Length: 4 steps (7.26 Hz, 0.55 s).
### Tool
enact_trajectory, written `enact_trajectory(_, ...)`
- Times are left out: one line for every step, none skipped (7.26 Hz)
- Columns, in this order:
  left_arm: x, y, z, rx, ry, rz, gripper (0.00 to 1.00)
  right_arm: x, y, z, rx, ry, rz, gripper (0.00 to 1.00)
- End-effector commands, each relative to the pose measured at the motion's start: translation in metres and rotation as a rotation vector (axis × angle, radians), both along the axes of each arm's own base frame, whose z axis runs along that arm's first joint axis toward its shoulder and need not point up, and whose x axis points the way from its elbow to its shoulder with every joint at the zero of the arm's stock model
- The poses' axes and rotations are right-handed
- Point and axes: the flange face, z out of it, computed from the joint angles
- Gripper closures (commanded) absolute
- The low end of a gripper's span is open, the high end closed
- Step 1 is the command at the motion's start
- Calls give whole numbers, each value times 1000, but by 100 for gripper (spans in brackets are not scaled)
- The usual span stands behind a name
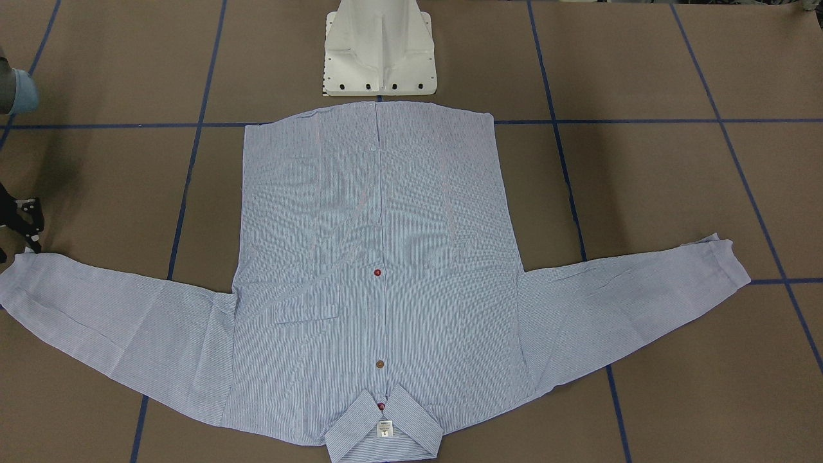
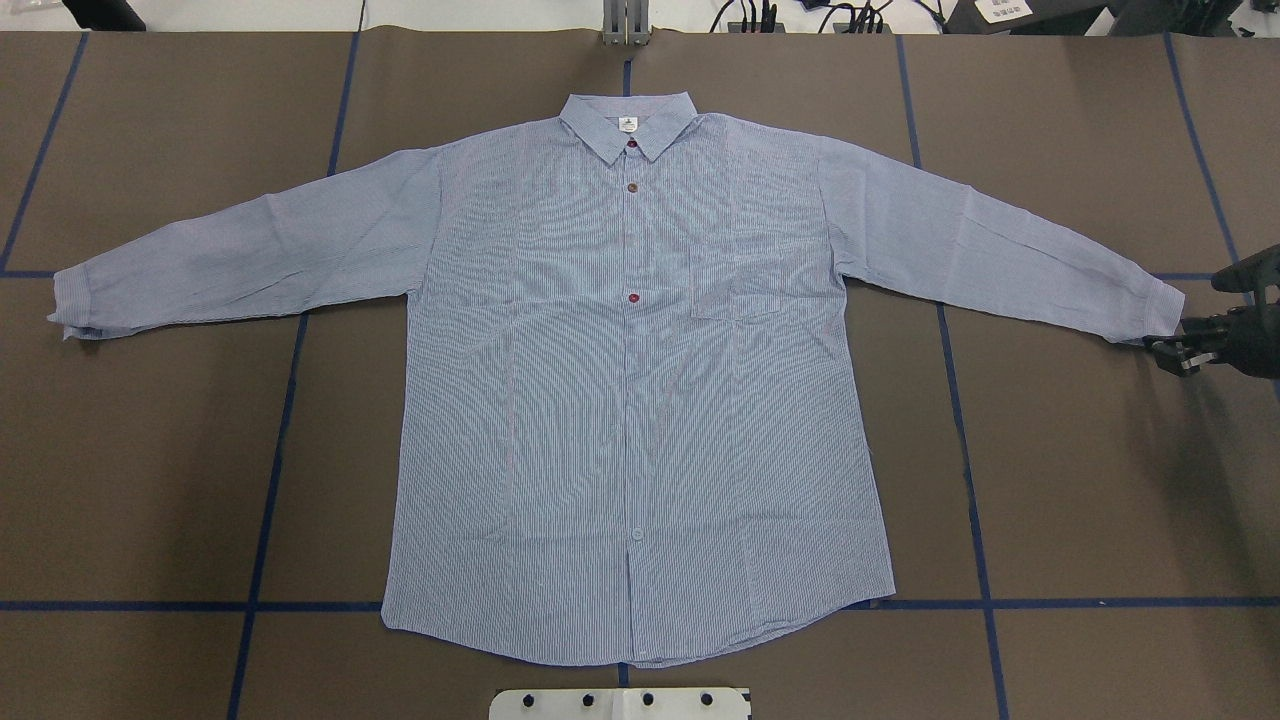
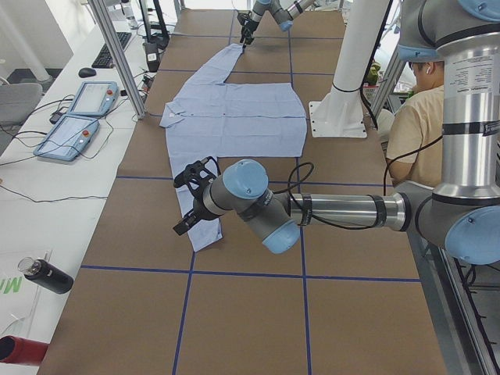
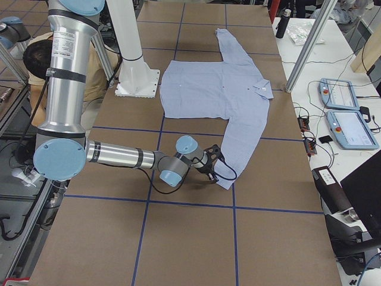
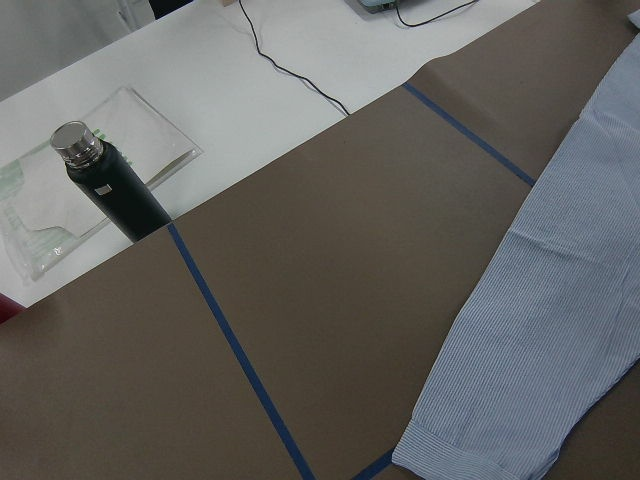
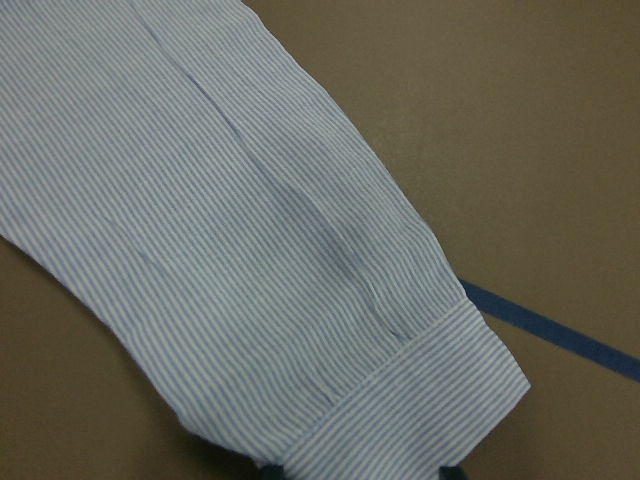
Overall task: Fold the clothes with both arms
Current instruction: 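Close the right gripper on the sleeve cuff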
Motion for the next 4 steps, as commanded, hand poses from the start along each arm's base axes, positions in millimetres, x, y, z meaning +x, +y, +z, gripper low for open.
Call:
enact_trajectory(0,0,0,1,0,-1,0,1,2,7,-16,1,4,43)
enact_trajectory(0,0,0,1,0,-1,0,1,2,9,-26,-3,10,45)
enact_trajectory(0,0,0,1,0,-1,0,-1,1,8,-29,-6,14,46)
enact_trajectory(0,0,0,2,-1,1,0,-1,0,8,-29,-7,15,49)
